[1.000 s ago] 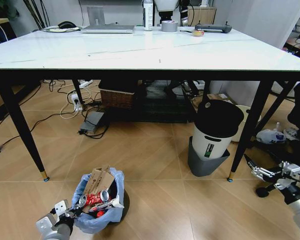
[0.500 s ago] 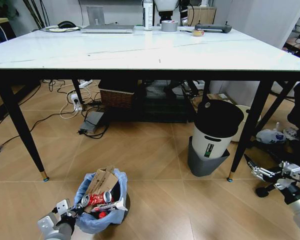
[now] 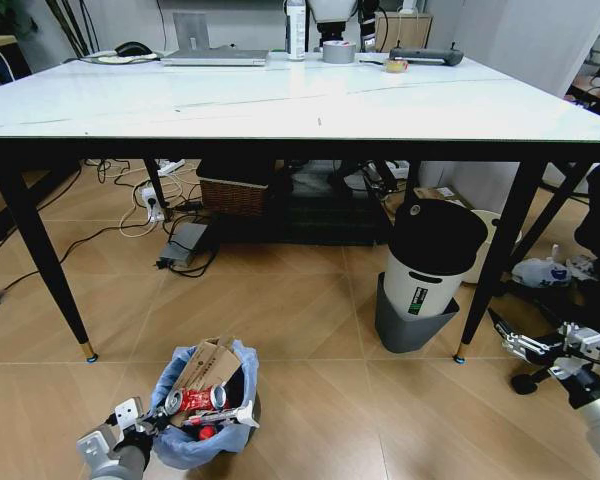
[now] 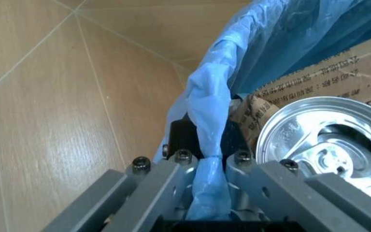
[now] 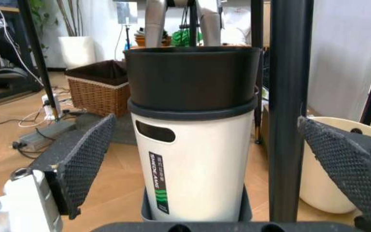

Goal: Pick up the trash bin and place the trash from the table into it.

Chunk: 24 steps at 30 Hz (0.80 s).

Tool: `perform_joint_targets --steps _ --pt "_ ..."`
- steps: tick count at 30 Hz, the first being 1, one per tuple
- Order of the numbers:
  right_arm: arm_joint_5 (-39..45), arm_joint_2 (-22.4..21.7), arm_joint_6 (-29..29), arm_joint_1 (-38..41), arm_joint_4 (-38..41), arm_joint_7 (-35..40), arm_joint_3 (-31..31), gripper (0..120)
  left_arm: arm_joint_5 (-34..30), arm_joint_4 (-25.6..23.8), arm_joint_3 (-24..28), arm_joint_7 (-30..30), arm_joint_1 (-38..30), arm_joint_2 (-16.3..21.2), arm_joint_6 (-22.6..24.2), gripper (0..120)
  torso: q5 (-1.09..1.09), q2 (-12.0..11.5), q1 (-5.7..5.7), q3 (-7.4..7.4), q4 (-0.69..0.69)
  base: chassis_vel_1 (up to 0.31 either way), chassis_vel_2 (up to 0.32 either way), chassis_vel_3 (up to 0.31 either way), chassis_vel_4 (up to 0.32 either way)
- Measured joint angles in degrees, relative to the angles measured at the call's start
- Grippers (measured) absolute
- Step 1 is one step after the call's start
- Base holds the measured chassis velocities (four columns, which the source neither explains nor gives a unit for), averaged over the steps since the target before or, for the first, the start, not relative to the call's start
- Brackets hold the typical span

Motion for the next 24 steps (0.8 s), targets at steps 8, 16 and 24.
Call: perform_joint_targets --steps 8,16,24 --pt "0.0 0.0 0.0 0.0 0.0 0.0 0.0 100 0.3 -0.2 0.0 0.1 0.0 -0.1 -0.1 0 0.0 0.0 0.0 0.0 0.0 0.0 0.0 0.0 0.0" --pt "0.0 0.0 0.0 0.0 0.0 0.0 0.0 100 0.4 0.1 0.0 0.4 0.0 -0.1 -0.2 19 0.0 0.0 0.0 0.0 0.0 0.0 0.0 0.0 0.0" --pt "0.0 0.0 0.0 0.0 0.0 0.0 0.0 100 0.5 0.1 -0.1 0.4 0.0 -0.1 -0.2 36 0.0 0.0 0.0 0.0 0.0 0.0 0.0 0.0 0.0"
